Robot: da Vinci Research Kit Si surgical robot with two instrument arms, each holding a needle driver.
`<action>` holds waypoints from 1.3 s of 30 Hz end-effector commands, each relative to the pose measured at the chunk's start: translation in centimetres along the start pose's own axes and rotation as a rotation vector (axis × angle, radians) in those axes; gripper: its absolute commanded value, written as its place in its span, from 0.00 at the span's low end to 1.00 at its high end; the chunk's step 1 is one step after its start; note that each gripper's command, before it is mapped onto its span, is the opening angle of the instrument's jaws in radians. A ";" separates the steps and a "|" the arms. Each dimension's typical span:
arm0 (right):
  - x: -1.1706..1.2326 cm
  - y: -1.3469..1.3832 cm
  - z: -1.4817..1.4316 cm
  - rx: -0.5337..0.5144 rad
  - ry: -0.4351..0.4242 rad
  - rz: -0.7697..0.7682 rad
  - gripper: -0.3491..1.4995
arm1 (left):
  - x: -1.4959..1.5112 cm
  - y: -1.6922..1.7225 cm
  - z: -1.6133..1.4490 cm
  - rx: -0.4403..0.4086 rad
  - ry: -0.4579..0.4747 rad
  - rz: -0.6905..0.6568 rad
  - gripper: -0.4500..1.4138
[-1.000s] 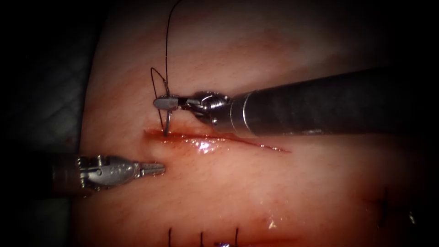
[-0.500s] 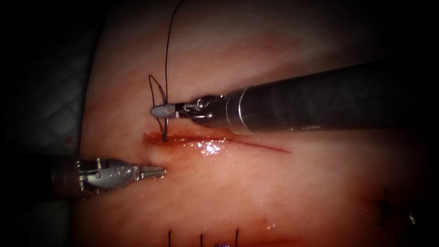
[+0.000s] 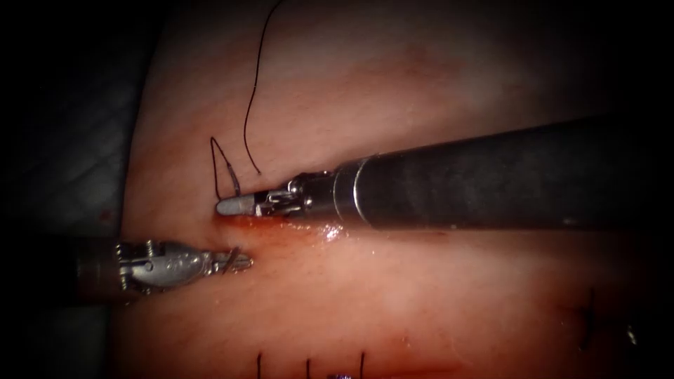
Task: Wound Closure
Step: Use the right hand to throw the needle through the tissue below the wound, then grasp the needle with the left needle driver and pull it through the skin.
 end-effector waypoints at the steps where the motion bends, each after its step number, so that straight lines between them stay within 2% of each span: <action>1: 0.06 0.03 0.03 0.029 0.032 -0.030 0.00 | -0.01 0.03 0.07 -0.002 0.001 0.000 0.05; 2: 0.14 0.00 0.00 0.059 0.091 -0.086 0.03 | -0.01 0.04 0.07 -0.002 0.000 0.000 0.05; 3: 0.16 -0.01 -0.01 0.063 0.101 -0.108 0.15 | 0.00 0.04 0.06 -0.003 0.000 -0.001 0.05; 4: 0.21 -0.03 -0.03 0.058 0.125 -0.139 0.24 | 0.00 0.04 0.05 -0.003 0.000 -0.001 0.05; 6: 0.26 -0.05 -0.09 0.047 0.153 -0.162 0.30 | 0.02 0.02 0.01 -0.003 0.009 0.012 0.08; 7: 0.34 -0.08 -0.15 0.007 0.193 -0.252 0.51 | 0.04 0.00 -0.05 0.016 0.042 0.035 0.18; 8: 0.37 -0.09 -0.18 -0.014 0.215 -0.300 0.59 | 0.04 0.00 -0.08 0.021 0.060 0.043 0.20; 9: 0.41 -0.10 -0.23 -0.042 0.252 -0.339 0.63 | 0.04 -0.01 -0.11 0.020 0.079 0.056 0.22; 15: 0.49 -0.10 -0.52 -0.177 0.305 -0.477 0.66 | 0.08 -0.04 -0.27 -0.012 0.154 0.112 0.25; 18: 0.53 -0.11 -0.65 -0.227 0.320 -0.540 0.72 | 0.11 -0.05 -0.28 -0.041 0.182 0.140 0.25; 23: 0.62 -0.18 -0.86 -0.294 0.318 -0.616 0.81 | 0.14 -0.06 -0.25 -0.113 0.249 0.179 0.25; 27: 0.71 -0.28 -1.07 -0.337 0.320 -0.686 0.83 | 0.16 -0.11 -0.23 -0.157 0.290 0.204 0.24; 29: 0.74 -0.32 -1.18 -0.375 0.291 -0.722 0.89 | 0.17 -0.17 -0.22 -0.183 0.312 0.221 0.24; 32: 0.75 -0.33 -1.30 -0.398 0.280 -0.736 0.89 | 0.19 -0.23 -0.21 -0.211 0.337 0.248 0.24; 34: 0.76 -0.29 -1.40 -0.405 0.280 -0.745 0.85 | 0.20 -0.31 -0.20 -0.221 0.364 0.250 0.24; 39: 0.75 -0.18 -1.45 -0.421 0.281 -0.756 0.83 | 0.25 -0.37 -0.13 -0.233 0.380 0.261 0.25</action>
